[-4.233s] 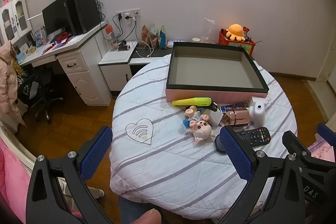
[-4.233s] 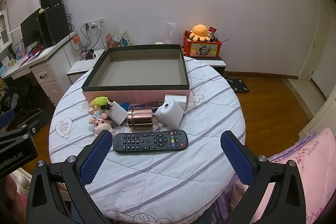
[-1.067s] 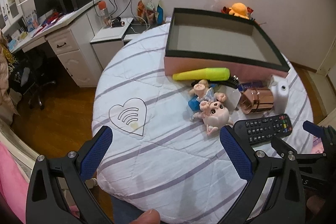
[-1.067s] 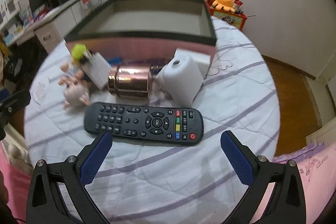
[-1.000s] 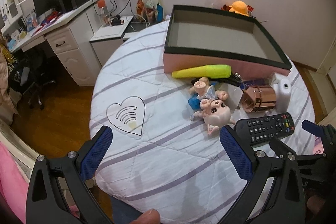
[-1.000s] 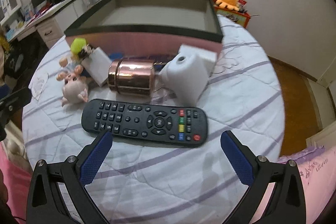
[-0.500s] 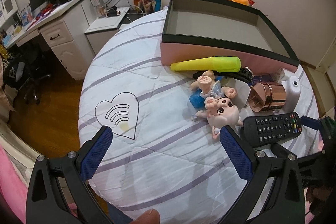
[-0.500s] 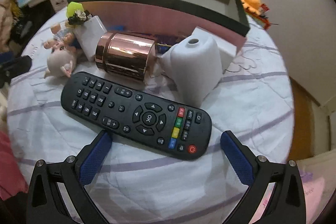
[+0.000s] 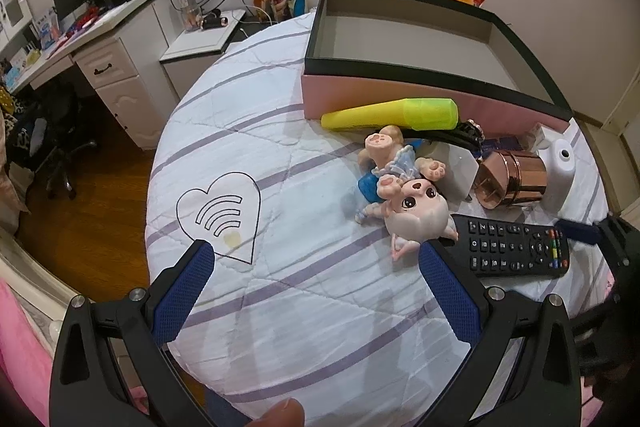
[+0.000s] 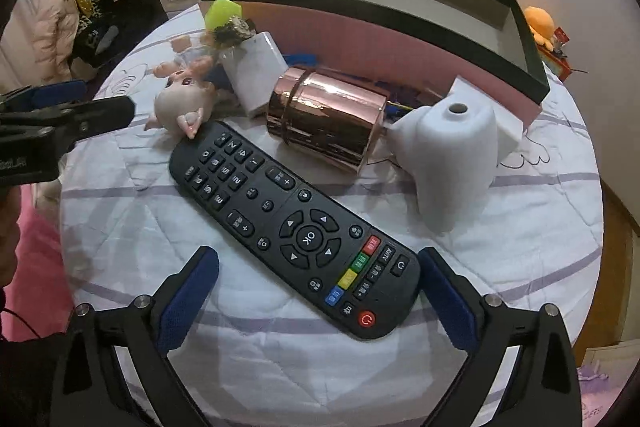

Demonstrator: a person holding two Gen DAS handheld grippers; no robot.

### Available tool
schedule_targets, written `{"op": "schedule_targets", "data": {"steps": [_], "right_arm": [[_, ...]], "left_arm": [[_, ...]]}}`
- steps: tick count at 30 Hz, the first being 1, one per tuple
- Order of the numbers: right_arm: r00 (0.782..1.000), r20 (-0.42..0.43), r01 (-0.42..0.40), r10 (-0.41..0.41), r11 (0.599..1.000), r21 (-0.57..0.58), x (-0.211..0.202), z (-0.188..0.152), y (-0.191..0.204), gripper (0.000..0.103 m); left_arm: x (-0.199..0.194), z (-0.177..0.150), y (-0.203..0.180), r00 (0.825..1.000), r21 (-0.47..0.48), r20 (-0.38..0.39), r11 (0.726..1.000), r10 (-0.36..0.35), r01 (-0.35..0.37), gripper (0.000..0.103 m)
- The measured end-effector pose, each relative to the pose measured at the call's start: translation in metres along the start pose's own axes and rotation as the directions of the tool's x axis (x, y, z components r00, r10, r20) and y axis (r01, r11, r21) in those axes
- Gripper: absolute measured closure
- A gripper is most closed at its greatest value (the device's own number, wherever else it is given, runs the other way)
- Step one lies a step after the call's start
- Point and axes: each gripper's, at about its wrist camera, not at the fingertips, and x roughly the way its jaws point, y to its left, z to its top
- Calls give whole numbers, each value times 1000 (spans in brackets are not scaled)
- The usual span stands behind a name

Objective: Organize rigid objects
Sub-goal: 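Move the right tool to the black remote and close on it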

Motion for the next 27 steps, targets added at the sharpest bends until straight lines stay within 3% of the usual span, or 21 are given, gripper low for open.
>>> {"op": "schedule_targets", "data": {"steps": [6, 9, 10, 11, 19, 21, 23, 25, 27], "right_arm": [[998, 58, -34, 35, 999, -31, 9, 5, -5, 0], [998, 33, -54, 56, 997, -58, 4, 3, 2, 10], [997, 33, -66, 67, 997, -51, 0, 0, 7, 20], [997, 33, -75, 77, 996, -38, -3, -1, 7, 23], [996, 73, -41, 45, 998, -57, 3, -8, 17, 21], [998, 51, -29, 33, 996, -82, 5, -7, 24, 24], [998, 14, -62, 64, 992, -108, -2, -11, 31, 39], [994, -10, -106, 105, 988, -113, -8, -17, 38, 44], [996, -18, -93, 91, 988, -126, -9, -20, 43, 44]], "left_arm": [[-3, -4, 0, 1000, 1, 0, 1000, 2, -2, 0], [-3, -6, 2, 1000, -5, -1, 1000, 8, -8, 0], [-2, -6, 2, 1000, -7, -3, 1000, 8, -8, 0], [-2, -7, 2, 1000, -6, -4, 1000, 7, -7, 0], [-6, -18, -2, 1000, 13, -6, 1000, 11, -11, 0], [-9, -20, -1, 1000, 11, -4, 1000, 14, -14, 0], [-12, -21, 2, 1000, 3, 4, 1000, 20, -20, 0], [-12, -22, 3, 1000, -1, 0, 1000, 17, -17, 0], [-12, -23, 2, 1000, 2, -2, 1000, 14, -14, 0]]}}
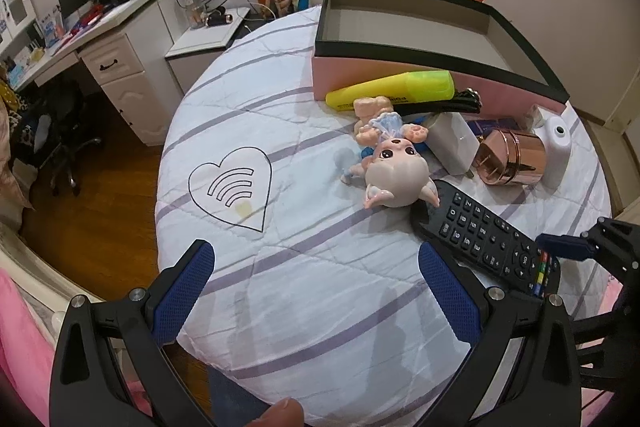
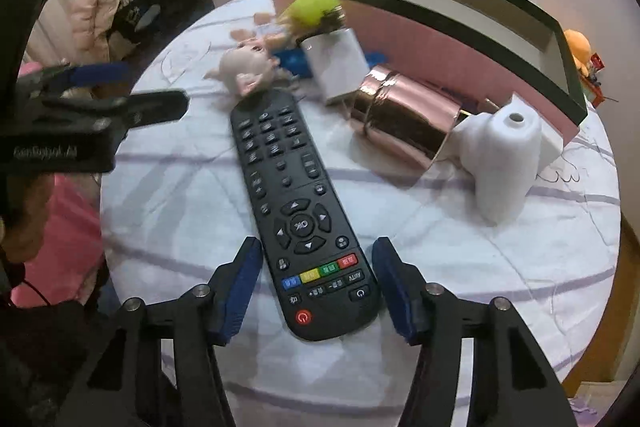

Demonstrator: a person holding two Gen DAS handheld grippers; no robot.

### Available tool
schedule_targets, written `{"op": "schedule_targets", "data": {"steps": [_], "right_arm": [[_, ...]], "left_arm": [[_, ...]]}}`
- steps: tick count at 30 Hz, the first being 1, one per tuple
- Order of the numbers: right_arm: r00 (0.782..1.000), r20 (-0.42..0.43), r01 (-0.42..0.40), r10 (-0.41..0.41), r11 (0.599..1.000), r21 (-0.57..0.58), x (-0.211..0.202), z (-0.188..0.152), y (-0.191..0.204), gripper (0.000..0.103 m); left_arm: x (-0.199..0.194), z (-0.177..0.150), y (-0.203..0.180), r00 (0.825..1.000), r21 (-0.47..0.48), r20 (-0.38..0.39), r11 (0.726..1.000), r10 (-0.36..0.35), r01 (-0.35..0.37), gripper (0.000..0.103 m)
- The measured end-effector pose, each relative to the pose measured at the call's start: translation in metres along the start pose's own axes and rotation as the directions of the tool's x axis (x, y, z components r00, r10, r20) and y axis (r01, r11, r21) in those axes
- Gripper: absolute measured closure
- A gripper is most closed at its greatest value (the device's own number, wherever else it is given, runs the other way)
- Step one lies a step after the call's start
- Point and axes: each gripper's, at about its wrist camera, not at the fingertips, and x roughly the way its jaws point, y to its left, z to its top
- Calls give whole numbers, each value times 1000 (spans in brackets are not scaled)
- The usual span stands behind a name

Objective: Organize rigid objects
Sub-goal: 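Move the right tool to the black remote and close on it, then lift the black remote with the right tool and lower it into the box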

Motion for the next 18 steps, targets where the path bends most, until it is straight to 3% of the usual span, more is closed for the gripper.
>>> {"op": "schedule_targets", "data": {"steps": [9, 14, 18], "right_arm": [[998, 57, 9, -8, 1000, -8, 15, 18, 3, 40], [997, 71, 18, -17, 1000, -14, 13, 15, 15, 55], [997, 77, 27, -30, 999, 41, 9, 8, 17, 58]], "left_arm": [[-7, -4, 0, 1000, 6, 14, 1000, 9, -9, 0], [-7, -5, 1, 1000, 2, 13, 1000, 15, -15, 0], [-8, -6, -2, 1000, 15, 16, 1000, 12, -12, 0]]}}
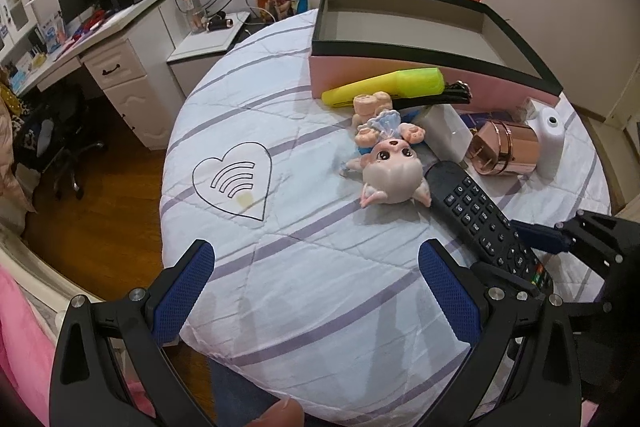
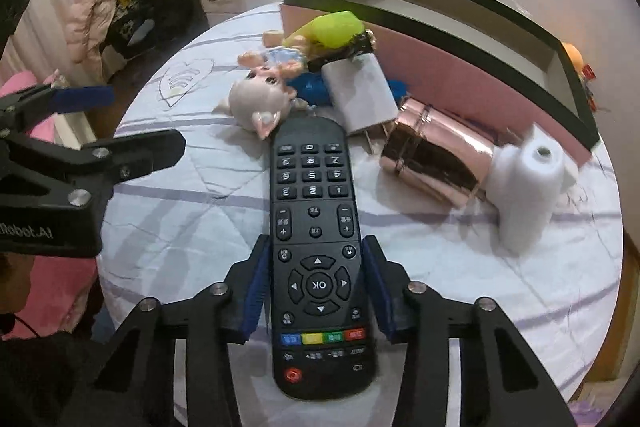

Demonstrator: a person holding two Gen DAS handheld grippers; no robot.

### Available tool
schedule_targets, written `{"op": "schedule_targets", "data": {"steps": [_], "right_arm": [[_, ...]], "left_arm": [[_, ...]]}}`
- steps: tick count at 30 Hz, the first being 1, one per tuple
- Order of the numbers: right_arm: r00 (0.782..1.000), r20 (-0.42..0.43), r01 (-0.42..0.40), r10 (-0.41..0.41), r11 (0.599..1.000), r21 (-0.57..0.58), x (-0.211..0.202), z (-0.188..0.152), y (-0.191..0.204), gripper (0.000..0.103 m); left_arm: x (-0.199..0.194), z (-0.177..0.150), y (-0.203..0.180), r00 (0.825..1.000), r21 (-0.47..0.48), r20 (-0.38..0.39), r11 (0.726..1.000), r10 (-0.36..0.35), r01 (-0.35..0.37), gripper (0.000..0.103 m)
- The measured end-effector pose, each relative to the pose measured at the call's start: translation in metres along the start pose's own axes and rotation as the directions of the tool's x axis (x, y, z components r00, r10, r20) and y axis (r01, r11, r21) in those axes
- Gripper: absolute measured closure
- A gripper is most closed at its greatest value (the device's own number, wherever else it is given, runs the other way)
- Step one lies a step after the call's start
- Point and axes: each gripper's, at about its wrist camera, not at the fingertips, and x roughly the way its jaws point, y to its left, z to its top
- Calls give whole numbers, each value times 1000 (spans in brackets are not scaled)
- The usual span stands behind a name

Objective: Organize rigid objects
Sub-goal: 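Lift the black remote with the right tool and lower it into the box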

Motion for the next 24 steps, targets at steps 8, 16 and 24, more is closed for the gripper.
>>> {"op": "schedule_targets", "data": {"steps": [8, 16, 24], "right_arm": [[1000, 28, 0, -3, 995, 103, -25, -17, -6, 58], [993, 116, -5, -15, 986, 165, -65, -19, -12, 58], [978, 204, 8, -43, 986, 168, -83, 27, -21, 58]], "left_arm": [[-2, -1, -6, 1000, 16, 6, 1000, -10, 10, 0], [-12, 8, -13, 999, 29, 42, 999, -17, 16, 0], [-20, 56, -15, 990, 14, 139, 1000, 2, -4, 0]]}}
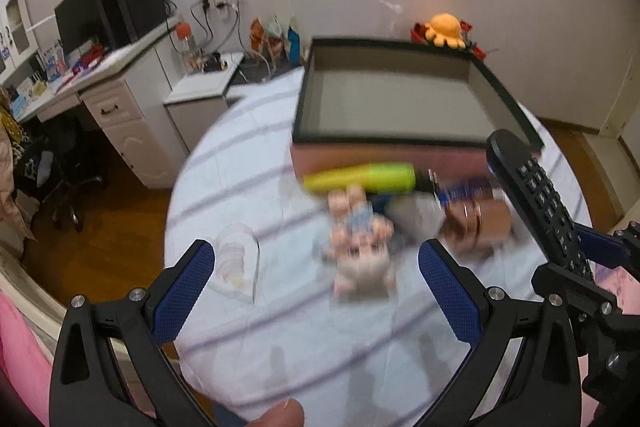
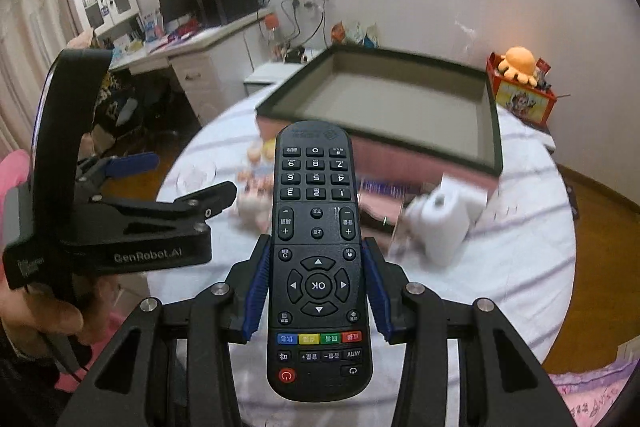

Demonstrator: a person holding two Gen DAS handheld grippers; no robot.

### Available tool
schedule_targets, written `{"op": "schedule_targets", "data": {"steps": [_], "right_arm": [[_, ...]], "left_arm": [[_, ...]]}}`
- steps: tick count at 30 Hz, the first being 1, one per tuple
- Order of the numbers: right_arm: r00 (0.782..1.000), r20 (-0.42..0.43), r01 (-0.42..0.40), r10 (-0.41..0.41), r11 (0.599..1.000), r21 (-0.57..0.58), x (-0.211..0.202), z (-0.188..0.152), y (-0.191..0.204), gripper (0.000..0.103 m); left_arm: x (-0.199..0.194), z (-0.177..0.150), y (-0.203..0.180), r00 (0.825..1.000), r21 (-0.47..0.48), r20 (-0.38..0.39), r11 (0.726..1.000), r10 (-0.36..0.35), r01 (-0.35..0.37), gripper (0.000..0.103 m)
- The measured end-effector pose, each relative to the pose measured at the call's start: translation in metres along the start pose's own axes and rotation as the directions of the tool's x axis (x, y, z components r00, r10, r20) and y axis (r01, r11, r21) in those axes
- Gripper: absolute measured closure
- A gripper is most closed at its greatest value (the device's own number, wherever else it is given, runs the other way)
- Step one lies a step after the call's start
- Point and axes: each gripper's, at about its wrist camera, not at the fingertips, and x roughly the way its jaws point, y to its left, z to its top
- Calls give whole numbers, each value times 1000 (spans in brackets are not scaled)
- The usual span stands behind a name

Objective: Organize rigid objects
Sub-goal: 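Lift the black remote with the right tool and lower it into the box, then open the right tool and withdraw it from the box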

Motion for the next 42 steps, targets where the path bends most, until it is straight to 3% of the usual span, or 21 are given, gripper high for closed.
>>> {"op": "schedule_targets", "data": {"steps": [9, 13, 18, 22, 25, 30, 32, 35, 42], "right_arm": [[997, 36, 62, -65, 995, 84, 44, 82, -54, 58], [992, -17, 129, -128, 981, 148, 89, 111, -95, 58], [976, -107, 206, -187, 957, 205, 137, 117, -132, 58], [951, -189, 277, -244, 946, 169, 159, 117, -139, 58], [933, -232, 310, -276, 942, 126, 167, 121, -136, 58], [928, -224, 330, -298, 936, 121, 165, 119, -133, 55], [934, -210, 321, -289, 937, 140, 162, 118, -133, 39], [937, -183, 327, -299, 933, 152, 152, 119, -128, 24], [945, -85, 327, -317, 932, 157, 110, 120, -103, 23]], "left_arm": [[44, 70, 5, 999, -36, 26, 999, 37, -36, 0], [67, 93, 1, 999, -33, 28, 999, 38, -37, 0], [94, 104, -9, 1000, -11, 5, 1000, 22, -22, 0], [108, 103, -15, 1000, -2, -16, 1000, 9, -9, 0], [113, 101, -17, 1000, -5, -26, 1000, 1, -1, 0], [108, 96, -14, 1000, -8, -17, 1000, 5, -5, 0], [107, 95, -13, 1000, -8, -15, 1000, 9, -9, 0], [101, 91, -10, 1000, -14, -10, 1000, 7, -7, 0], [72, 85, -6, 999, -14, 40, 1000, -1, 1, 0]]}}
